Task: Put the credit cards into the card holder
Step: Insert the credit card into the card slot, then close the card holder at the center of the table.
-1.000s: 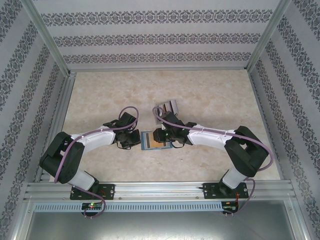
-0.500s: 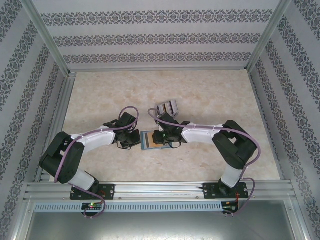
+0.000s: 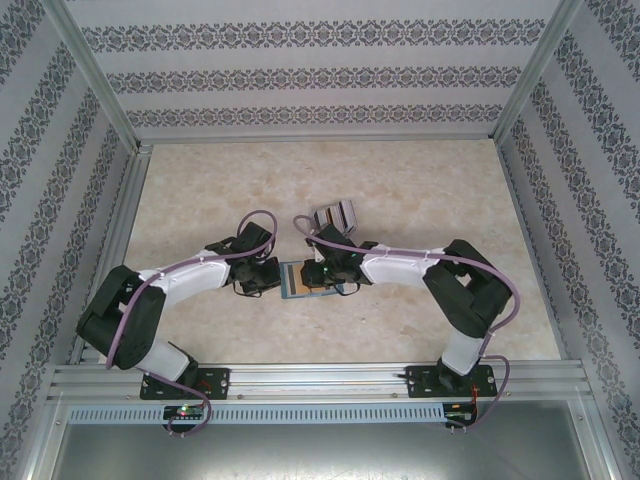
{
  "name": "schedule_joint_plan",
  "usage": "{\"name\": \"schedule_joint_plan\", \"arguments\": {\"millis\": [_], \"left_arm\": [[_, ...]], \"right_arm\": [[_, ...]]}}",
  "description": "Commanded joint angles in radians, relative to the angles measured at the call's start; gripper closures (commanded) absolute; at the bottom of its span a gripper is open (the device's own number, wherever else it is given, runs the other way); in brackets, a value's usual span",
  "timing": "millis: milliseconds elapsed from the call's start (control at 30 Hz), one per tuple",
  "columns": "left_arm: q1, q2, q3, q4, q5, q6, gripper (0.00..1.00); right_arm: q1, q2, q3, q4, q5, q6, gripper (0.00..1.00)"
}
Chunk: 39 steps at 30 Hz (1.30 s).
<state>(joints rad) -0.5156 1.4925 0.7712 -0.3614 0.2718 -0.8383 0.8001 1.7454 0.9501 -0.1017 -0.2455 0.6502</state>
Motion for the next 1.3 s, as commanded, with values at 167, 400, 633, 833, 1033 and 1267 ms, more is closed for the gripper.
{"name": "schedule_joint_plan", "arguments": {"millis": [167, 400, 633, 833, 1033, 1267], "left_arm": [[-0.009, -0.064, 0.098, -0.154, -0.083, 0.067, 1.0], [-0.01, -0.064, 0.207, -0.304, -0.163, 0.112, 1.0], [-0.047, -0.024, 0.357, -0.485, -0.278, 0.148, 1.0], [-0.118, 0.052, 0.475, -0.598, -0.375, 0.152, 0.99], [-0.175, 0.146, 0.533, -0.642, -0.405, 0.145, 0.97], [-0.24, 0.231, 0.59, -0.653, -0.408, 0.126, 0.96]], "right_arm": [[-0.125, -0.235, -0.118, -0.015, -0.066, -0.011, 0.81], [-0.251, -0.374, -0.257, -0.029, -0.102, -0.031, 0.79], [-0.298, -0.353, -0.346, 0.001, -0.18, -0.053, 0.78], [-0.292, -0.337, -0.377, 0.035, -0.223, -0.046, 0.77], [-0.266, -0.289, -0.38, 0.071, -0.238, -0.038, 0.77], [-0.223, -0.189, -0.355, 0.136, -0.266, -0.011, 0.76]]}}
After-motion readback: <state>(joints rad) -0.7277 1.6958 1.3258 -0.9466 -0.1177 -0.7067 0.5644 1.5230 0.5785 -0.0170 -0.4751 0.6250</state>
